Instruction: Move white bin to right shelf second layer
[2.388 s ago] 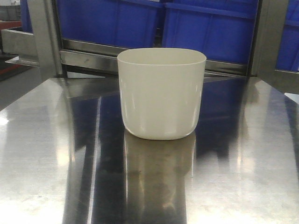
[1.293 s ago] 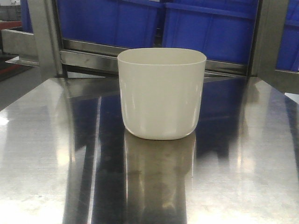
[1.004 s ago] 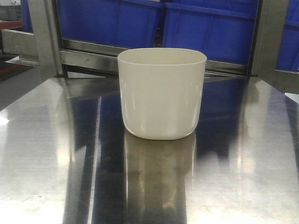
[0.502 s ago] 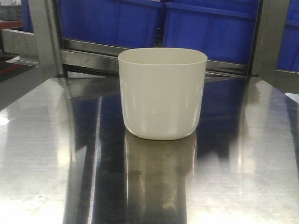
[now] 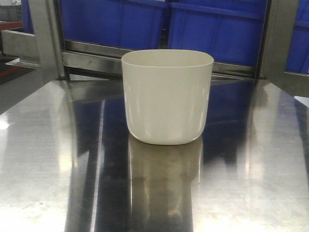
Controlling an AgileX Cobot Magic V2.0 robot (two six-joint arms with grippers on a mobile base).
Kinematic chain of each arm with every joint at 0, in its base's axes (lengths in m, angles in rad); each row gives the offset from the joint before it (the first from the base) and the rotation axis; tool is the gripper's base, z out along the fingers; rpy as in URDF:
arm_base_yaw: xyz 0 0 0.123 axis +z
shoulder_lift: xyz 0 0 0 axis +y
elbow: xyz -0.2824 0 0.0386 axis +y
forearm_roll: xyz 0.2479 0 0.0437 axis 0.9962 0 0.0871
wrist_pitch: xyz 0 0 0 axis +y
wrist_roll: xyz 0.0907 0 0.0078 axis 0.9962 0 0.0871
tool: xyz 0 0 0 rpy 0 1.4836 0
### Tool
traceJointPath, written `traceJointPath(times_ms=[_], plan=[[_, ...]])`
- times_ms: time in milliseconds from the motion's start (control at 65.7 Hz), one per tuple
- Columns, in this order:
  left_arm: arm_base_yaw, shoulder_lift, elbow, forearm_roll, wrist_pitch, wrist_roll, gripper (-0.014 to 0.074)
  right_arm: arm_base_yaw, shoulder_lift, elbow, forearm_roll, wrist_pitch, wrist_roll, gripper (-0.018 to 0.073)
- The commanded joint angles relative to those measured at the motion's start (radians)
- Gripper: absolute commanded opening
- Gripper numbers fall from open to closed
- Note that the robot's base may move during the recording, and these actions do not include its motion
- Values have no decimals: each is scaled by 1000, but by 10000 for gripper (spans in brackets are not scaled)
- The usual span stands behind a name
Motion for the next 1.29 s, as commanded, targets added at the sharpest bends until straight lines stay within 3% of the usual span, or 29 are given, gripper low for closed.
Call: traceJointPath(times_ms=[0,167,228,563,882,1278], plan=[[-6,-3,37,-1,-86,-7,85,-2,82,-137,6,81,-7,144],[-6,-3,37,-1,-86,-7,85,-2,221,-293,6,212,-48,533],[-6,-3,37,-1,-86,-7,85,-2,262,-328,6,243,-47,580],[-6,-3,37,-1,-86,-7,85,11,456,-498,159,386,-48,582],[-6,-3,37,-1,-86,-7,85,164,669,-730,159,496,-64,582],[-6,-3,37,-1,-86,-7,85,259,869,-922,139,571,-64,582]])
